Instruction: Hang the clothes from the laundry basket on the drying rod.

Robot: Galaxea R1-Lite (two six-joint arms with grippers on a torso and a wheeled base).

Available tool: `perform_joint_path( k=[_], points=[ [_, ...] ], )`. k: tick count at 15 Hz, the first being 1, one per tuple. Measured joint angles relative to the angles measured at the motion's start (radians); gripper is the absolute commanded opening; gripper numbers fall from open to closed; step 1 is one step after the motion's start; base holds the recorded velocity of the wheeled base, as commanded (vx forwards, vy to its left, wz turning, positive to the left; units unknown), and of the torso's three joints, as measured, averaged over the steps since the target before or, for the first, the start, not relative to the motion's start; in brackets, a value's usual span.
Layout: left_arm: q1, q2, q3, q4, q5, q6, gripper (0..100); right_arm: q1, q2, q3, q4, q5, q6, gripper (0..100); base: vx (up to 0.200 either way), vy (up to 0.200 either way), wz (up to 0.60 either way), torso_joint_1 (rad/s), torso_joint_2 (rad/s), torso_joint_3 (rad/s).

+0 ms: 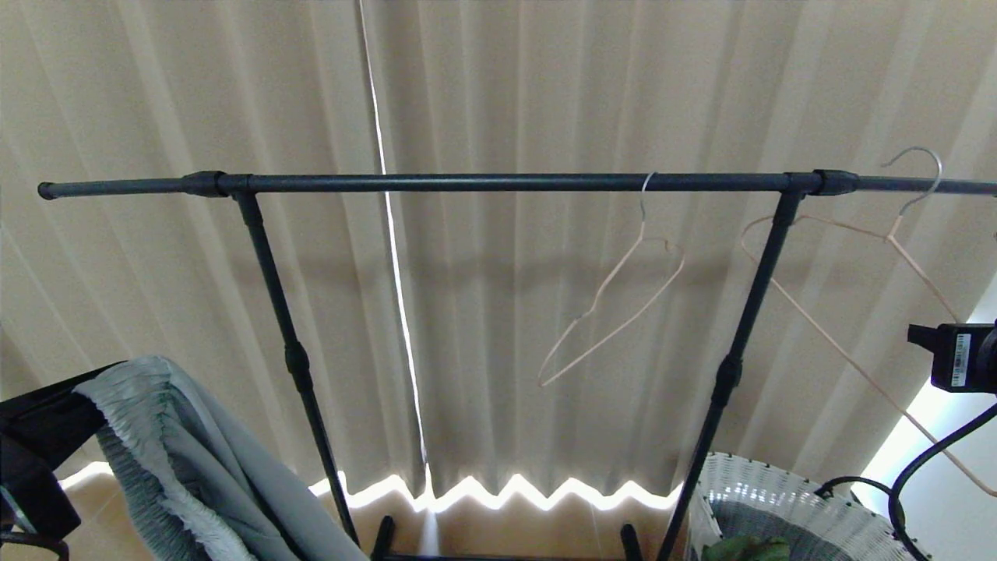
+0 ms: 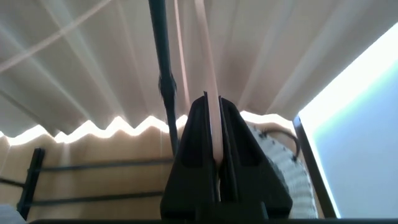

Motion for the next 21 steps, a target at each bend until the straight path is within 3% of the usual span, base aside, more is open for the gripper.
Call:
perform_joint_path(
  k=[4, 12, 17, 21],
  points=[
    [-0.001, 0.000, 0.001, 0.000, 0.000, 0.000, 0, 0.000, -0.006, 0.018, -0.002, 0.000, -0.001, 0, -0.200, 0.000, 0.00, 0.000, 0.00, 0.001],
    [-0.002, 0.004, 0.006, 0.002, -0.001, 0.013, 0, 0.048, -0.049, 0.051, -0.013, 0.012, 0.000, 0, 0.000, 0.000, 0.00, 0.000, 0.00, 0.000],
    [0.001, 0.136, -0.136, 0.005, 0.007, 0.018, 0, 0.181, -0.095, 0.062, -0.016, 0.017, 0.004, 0, 0.000, 0.000, 0.00, 0.000, 0.00, 0.000],
    [-0.013, 0.317, -0.329, 0.016, 0.067, 0.012, 0, 0.368, -0.116, 0.049, -0.020, 0.027, 0.033, 0, 0.000, 0.000, 0.00, 0.000, 0.00, 0.000]
  ],
)
